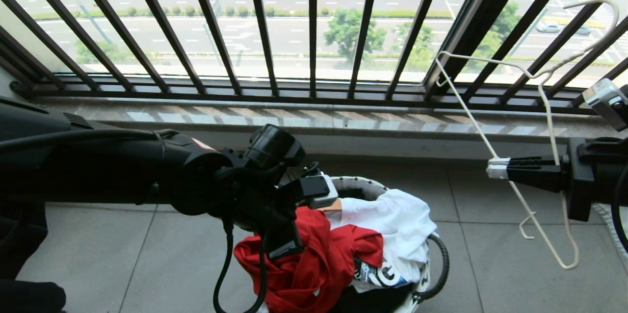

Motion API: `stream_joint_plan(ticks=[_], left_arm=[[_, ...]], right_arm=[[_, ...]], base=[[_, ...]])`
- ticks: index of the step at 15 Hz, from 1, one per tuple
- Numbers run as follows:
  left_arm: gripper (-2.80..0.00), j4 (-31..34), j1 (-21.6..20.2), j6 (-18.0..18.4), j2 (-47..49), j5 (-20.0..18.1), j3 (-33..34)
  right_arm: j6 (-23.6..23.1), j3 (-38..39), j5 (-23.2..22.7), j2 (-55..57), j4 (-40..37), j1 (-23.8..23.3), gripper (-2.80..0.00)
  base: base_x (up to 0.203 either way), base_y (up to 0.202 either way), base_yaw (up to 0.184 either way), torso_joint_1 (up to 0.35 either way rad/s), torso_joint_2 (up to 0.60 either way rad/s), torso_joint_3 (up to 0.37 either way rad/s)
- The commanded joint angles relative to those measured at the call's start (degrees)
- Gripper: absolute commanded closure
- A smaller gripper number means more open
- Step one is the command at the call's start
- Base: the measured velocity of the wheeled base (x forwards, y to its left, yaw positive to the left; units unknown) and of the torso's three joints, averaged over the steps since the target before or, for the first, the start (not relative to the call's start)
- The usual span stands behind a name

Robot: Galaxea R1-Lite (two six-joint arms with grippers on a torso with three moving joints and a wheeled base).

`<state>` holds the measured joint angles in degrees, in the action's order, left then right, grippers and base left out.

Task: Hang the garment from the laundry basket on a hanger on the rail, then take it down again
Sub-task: Pick up clothes from the basket

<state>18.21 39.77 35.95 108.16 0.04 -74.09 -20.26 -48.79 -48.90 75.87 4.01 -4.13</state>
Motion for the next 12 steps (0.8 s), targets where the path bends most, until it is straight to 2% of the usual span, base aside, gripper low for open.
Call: stream_joint_plan(ticks=[1,7,8,10,11,12], left_arm=[[-2.8,-0.01,0.63,0.18,2.1,0.13,0.12],[-2.8,-0.15,0.84,0.63,5.85,2.63,-0.07],[-2.8,-0.26,1.29,0.56,6.95,3.5,-0.46],[-2.8,-1.36,3.88,-0.28,8.38,8.17,-0.71],[-2.8,-1.92,4.49,-0.94,6.8,9.28,0.63],[-2.8,-2.66,5.17,-1.74,3.81,10.17,1.34]], right_arm=[[-0.06,-0.08,-0.32,0.15,0.03,-0.09,0.0],[-0.05,-0.17,-0.33,0.71,0.03,-1.02,0.0],[-0.2,0.81,-0.38,0.32,-0.12,-2.29,0.0],[-2.27,5.03,-1.64,0.91,1.8,-9.4,0.0],[-3.22,4.86,-2.32,0.68,2.84,-11.46,0.0],[-2.85,3.95,-2.67,-1.28,2.6,-11.09,0.0]], base=[[0.0,0.0,0.0,0.0,0.0,0.0],[0.0,0.0,0.0,0.0,0.0,0.0],[0.0,0.0,0.0,0.0,0.0,0.0],[0.0,0.0,0.0,0.0,0.0,0.0],[0.0,0.0,0.0,0.0,0.0,0.0],[0.0,0.0,0.0,0.0,0.0,0.0]])
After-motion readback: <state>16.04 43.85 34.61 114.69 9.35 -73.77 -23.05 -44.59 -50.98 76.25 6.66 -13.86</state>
